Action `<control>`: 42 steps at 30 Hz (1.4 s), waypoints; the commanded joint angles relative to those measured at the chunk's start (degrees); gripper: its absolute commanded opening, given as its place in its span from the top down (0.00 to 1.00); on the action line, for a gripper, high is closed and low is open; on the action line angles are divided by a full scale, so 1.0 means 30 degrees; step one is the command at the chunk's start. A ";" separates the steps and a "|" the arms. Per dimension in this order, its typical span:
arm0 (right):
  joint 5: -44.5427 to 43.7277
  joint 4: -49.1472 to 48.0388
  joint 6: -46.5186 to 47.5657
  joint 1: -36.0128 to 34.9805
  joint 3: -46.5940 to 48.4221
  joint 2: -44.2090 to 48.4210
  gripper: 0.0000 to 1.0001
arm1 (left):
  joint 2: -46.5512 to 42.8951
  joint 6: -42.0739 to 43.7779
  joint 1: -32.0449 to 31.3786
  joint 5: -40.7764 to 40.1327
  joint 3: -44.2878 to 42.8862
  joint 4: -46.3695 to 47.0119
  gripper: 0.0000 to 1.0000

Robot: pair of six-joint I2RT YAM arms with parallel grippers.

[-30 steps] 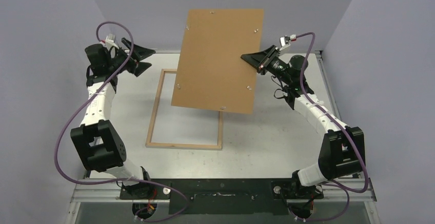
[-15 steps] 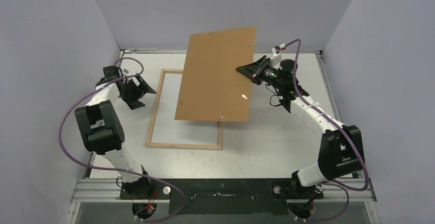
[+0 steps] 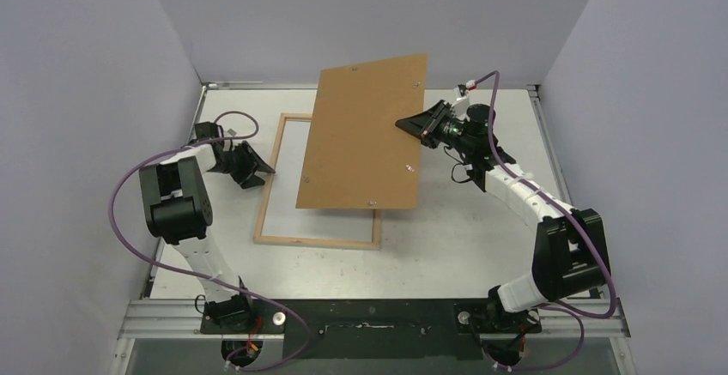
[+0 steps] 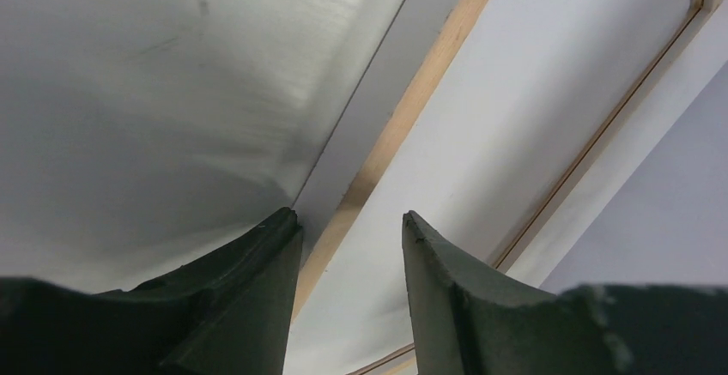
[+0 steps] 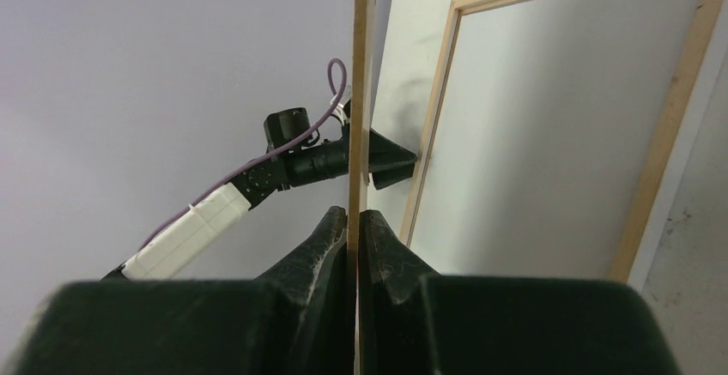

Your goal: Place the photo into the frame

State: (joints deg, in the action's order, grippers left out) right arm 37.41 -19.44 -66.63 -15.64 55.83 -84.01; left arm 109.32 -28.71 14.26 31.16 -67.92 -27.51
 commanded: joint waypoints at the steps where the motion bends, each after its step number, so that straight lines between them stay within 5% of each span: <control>1: 0.0317 -0.1586 0.0046 -0.0010 0.0339 -0.0051 1.00 | 0.0784 -0.0312 -0.1559 0.1099 -0.0359 0.1167 0.56; 19: 0.1029 0.0384 0.1722 -0.0426 0.0466 -0.3472 1.00 | 0.1021 -0.0983 -0.3348 0.1116 -0.0250 0.1631 0.64; 42: 0.0716 -0.5621 -0.0189 -0.1209 -0.0212 -0.6780 1.00 | 0.2057 -0.0604 -0.3339 0.2650 -0.0548 0.1114 0.76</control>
State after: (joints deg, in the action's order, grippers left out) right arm 39.05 -26.46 -65.63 -18.55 55.18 -103.11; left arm 114.28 -32.10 4.49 38.44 -68.20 -23.70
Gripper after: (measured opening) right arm 0.053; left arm 0.251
